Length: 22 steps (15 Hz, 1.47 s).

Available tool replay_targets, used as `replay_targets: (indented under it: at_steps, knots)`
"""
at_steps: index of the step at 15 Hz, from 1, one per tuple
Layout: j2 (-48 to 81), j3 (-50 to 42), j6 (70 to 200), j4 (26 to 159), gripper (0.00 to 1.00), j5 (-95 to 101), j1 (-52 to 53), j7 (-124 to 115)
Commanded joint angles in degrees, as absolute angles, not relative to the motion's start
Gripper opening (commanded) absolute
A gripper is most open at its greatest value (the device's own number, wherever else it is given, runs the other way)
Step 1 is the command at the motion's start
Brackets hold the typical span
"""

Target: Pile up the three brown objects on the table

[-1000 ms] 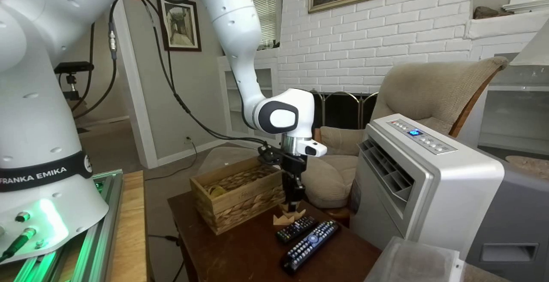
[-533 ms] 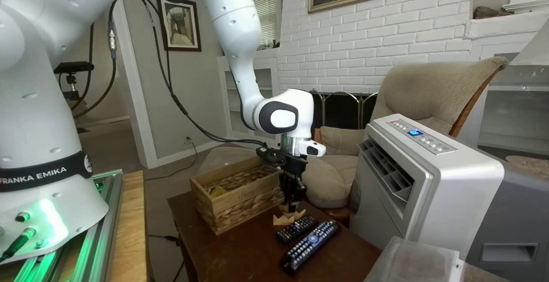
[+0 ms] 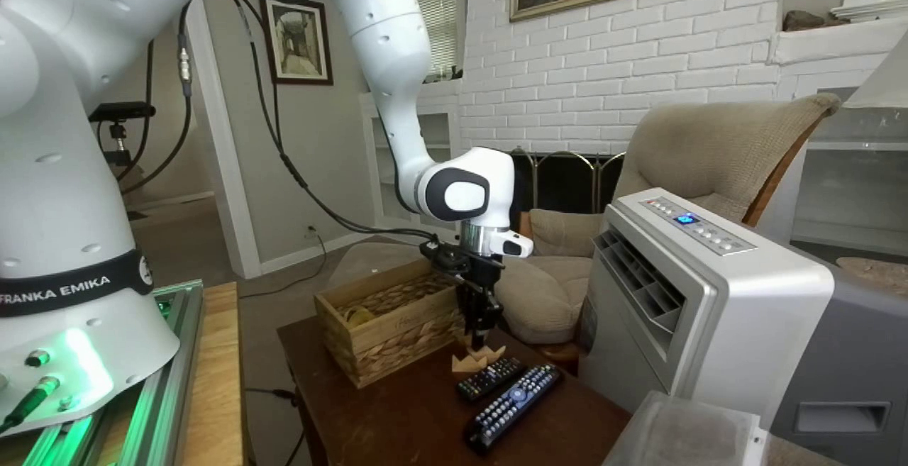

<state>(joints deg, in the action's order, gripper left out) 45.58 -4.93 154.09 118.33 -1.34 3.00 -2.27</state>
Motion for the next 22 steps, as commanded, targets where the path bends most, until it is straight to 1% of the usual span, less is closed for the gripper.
replay_targets:
  at_steps: [1, 22]
  knots:
    - [45.0, -4.3, 154.9, 118.9, 0.07, 0.2, 1.7, -1.1]
    - [48.9, -5.5, 155.0, 114.3, 0.07, 0.7, 2.5, -2.4]
